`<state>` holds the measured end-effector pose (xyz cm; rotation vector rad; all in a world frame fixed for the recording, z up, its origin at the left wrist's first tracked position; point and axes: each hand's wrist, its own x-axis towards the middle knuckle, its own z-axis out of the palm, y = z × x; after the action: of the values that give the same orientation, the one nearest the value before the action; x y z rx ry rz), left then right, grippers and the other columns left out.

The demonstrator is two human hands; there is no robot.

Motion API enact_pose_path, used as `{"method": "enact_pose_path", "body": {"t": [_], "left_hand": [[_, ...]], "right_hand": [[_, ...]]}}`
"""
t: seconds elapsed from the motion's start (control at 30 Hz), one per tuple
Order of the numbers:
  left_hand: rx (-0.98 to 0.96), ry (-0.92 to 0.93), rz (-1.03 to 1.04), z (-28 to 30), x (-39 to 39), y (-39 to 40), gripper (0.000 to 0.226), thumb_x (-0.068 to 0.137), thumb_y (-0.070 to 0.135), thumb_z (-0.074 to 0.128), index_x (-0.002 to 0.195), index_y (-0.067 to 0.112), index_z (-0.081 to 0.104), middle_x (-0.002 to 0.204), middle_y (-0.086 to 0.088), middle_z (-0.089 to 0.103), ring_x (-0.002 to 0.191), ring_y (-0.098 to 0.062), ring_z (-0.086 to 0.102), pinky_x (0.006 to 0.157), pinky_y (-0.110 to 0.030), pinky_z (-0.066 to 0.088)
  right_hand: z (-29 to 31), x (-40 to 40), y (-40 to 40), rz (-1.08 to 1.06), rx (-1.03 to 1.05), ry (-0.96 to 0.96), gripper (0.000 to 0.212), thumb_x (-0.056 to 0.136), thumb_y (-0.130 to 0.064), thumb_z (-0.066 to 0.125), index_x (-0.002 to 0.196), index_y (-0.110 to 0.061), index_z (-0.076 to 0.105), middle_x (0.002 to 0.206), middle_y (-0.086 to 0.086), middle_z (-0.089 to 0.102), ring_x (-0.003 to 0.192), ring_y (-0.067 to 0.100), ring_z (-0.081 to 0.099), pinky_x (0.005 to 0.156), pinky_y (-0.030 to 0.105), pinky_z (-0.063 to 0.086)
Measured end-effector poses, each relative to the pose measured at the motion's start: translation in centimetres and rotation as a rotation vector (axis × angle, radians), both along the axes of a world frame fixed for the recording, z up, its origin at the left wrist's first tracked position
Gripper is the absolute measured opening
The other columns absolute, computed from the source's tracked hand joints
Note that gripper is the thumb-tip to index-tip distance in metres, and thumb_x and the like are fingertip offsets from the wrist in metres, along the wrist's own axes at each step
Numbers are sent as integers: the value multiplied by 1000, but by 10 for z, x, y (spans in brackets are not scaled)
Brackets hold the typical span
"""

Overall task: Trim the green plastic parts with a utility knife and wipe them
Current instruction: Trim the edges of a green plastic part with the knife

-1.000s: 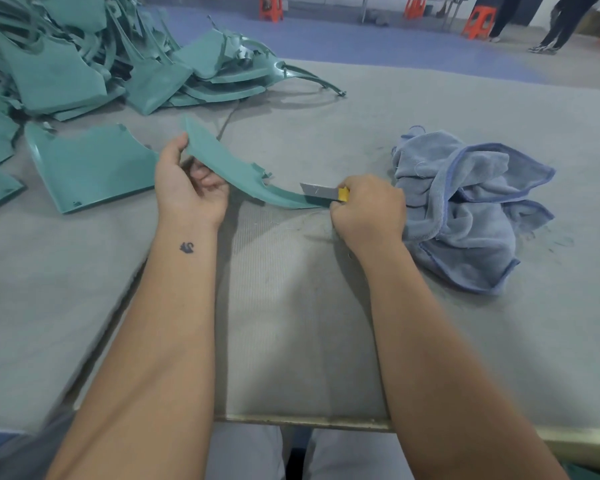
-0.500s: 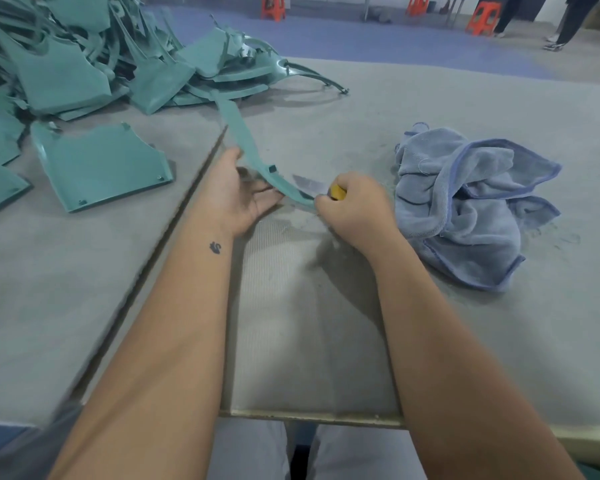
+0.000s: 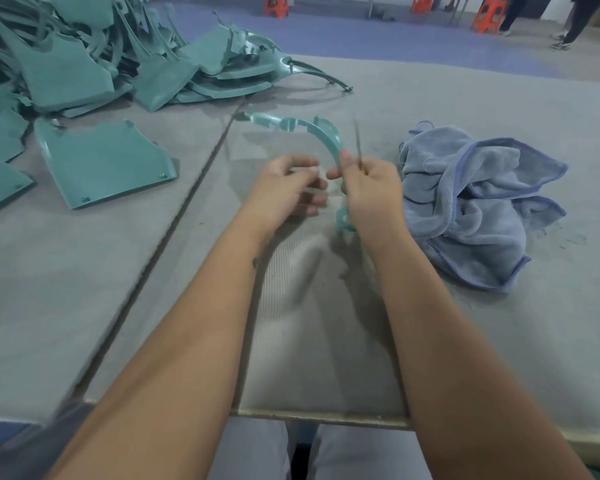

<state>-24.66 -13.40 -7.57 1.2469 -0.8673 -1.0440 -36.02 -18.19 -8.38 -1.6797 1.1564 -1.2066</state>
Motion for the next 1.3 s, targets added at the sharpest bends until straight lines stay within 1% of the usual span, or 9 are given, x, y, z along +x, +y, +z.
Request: {"method": "enact_pose_path", "body": {"t": [0.17,0.3,0.4,0.57,0.73,0.87,1.03,1.17,1.3], "left_hand": [[14,-249,-103,-5,-11,3,27,99,35,49,97,12,63,71,-3,66,56,-13,63,47,-22,49],[34,-111,-216,-5,-7,2,24,98,36,53,104,14,56,63,-5,61,47,-20,56,43,-25,45],[46,-119,-196,-5,-2,1,25,100,31,51,113,11,58,63,-4,54,40,-15,46,41,-23,40],[49,-244,-81,-4,12,-3,27,104,22,42,105,7,65,60,0,49,46,-10,48,49,-24,38],[95,-304,18,-8,17,-5,29,103,21,40,88,19,65,63,3,52,46,-10,41,47,-23,34],[99,-94,88,-7,16,-7,34,101,25,38,77,17,61,51,5,49,42,-9,36,39,-17,26],[80,90,58,-7,19,-10,59,103,49,22,95,10,65,49,6,47,38,-7,35,37,-17,27],[86,111,5,-8,18,-13,77,99,61,18,102,3,69,52,2,45,40,-8,34,38,-17,26],[26,20,-63,-8,18,-9,51,95,52,43,101,8,68,51,7,42,42,-6,31,39,-17,22]], "right_hand": [[-3,11,9,-60,88,-146,36,101,-31,45,71,-13,57,66,4,59,63,18,58,55,37,48],[-3,13,10,37,252,-314,36,101,-30,45,70,-12,51,47,2,49,39,17,47,37,24,38],[-5,12,5,47,237,-280,32,98,-25,51,68,-15,48,54,2,45,51,19,44,53,33,38],[-4,8,1,122,175,-169,32,88,-37,64,92,-6,59,69,-7,52,59,5,46,62,26,38],[2,17,2,399,359,-107,38,92,-51,37,84,-19,55,54,-12,37,48,6,30,51,22,24],[-8,11,3,282,171,-71,31,101,-30,42,73,-17,48,57,-11,46,52,4,36,55,21,29],[-7,8,2,277,202,-151,27,101,-22,47,75,-15,51,52,0,42,40,4,33,41,16,28],[-7,10,6,365,182,-97,28,99,-18,51,73,-10,56,45,-16,51,39,0,36,44,10,31],[-6,7,4,345,186,-44,32,99,-21,52,68,-13,54,39,-15,40,41,1,33,46,14,29]]}}
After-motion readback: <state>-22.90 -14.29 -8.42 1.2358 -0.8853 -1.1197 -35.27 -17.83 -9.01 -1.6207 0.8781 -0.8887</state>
